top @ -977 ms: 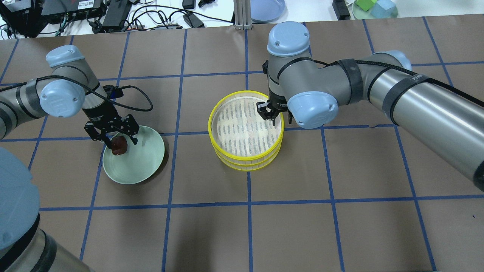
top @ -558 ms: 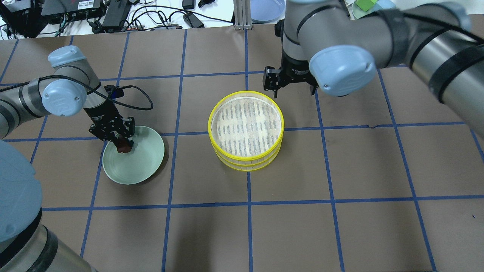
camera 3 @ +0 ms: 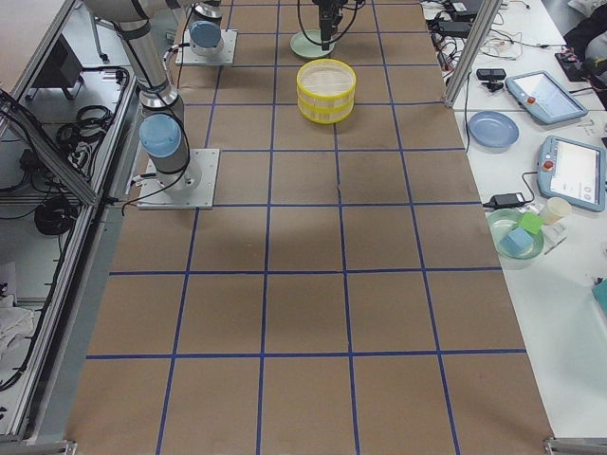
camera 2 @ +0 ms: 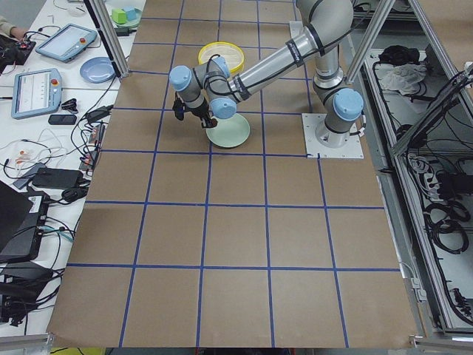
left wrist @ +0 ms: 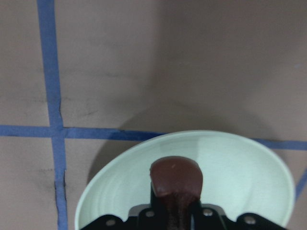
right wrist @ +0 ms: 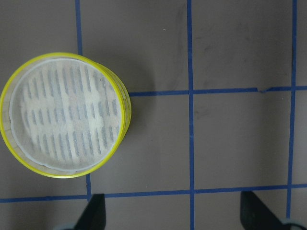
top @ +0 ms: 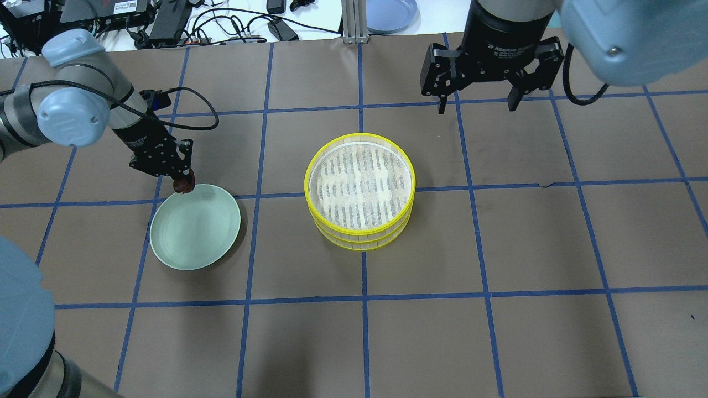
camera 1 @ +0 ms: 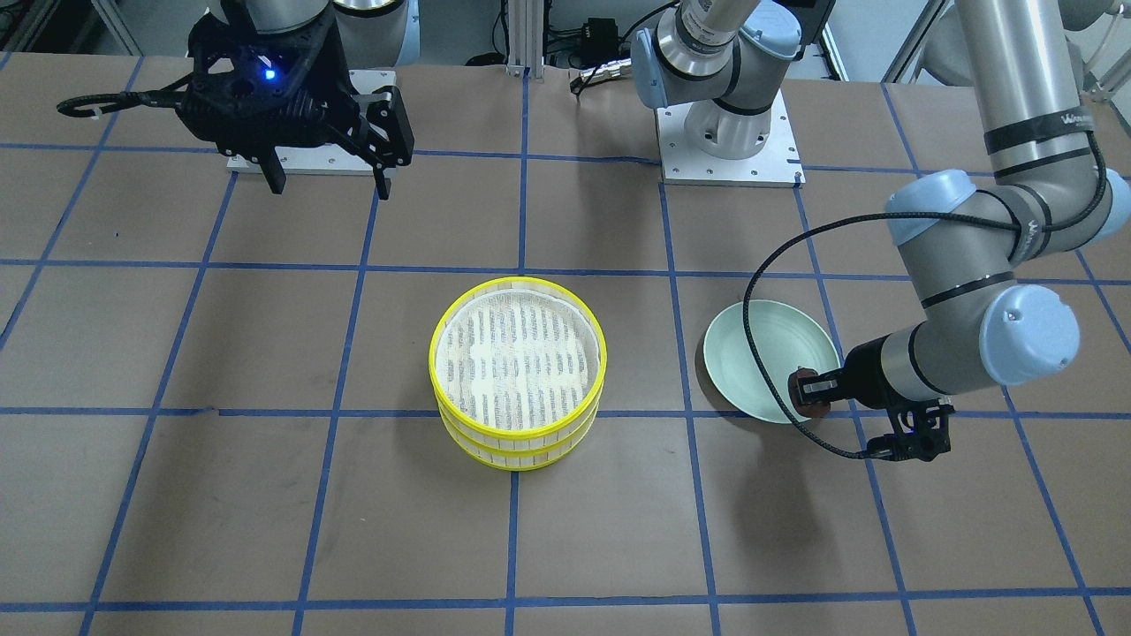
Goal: Place buns in different layers of steamer
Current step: 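Grasp the brown bun with left gripper while right releases tier and rises, then carry the brown bun with left gripper into the top tier and release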
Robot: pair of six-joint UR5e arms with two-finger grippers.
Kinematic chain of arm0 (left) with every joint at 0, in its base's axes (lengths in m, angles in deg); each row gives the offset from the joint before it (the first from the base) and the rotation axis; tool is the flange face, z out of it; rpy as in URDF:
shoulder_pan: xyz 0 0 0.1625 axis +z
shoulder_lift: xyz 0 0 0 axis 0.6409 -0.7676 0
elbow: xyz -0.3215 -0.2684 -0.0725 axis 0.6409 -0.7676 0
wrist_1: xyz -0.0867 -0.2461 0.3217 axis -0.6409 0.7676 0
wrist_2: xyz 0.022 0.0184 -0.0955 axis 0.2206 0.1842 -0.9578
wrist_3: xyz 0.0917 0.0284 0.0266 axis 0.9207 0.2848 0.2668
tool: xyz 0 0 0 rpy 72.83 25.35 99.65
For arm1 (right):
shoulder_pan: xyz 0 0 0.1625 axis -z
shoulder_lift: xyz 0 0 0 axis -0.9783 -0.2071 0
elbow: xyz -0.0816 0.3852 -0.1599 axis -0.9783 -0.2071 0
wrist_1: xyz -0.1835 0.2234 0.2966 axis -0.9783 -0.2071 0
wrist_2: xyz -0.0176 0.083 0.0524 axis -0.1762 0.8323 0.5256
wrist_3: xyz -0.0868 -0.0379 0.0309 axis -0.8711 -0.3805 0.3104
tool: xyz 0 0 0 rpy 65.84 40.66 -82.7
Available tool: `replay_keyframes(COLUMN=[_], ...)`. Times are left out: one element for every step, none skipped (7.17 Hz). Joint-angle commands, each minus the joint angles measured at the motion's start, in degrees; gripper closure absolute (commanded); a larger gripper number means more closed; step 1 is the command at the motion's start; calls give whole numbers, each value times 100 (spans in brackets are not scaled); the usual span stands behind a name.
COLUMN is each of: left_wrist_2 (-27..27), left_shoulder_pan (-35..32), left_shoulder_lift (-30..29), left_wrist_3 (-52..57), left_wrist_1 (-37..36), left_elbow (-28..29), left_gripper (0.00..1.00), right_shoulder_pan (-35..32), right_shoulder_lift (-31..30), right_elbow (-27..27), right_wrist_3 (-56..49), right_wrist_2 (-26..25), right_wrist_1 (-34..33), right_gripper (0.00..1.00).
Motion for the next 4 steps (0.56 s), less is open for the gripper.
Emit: replay_keyframes(left_wrist_2=[-393, -996, -1115, -1221], left_shoulder_pan=[-749, -1066, -1400, -1830], left_shoulder_lift=[449, 529, 556, 530], left_wrist_3=[-1223, -1795, -2166, -2701], left_wrist_1=[176, 141, 98, 62], left_elbow=[397, 407, 398, 389], left_gripper=[100, 100, 100, 100], right_shoulder_pan=[50, 137, 155, 164], right_shoulder_lift=[-142, -186, -212, -212], right_elbow=[271, 394, 438, 439], right_wrist_3=[-17, -17, -26, -69], right_wrist_2=[-67, -24, 2, 2], right_wrist_1=[-126, -277, -322, -322], right_gripper=[0, 2, 2, 2])
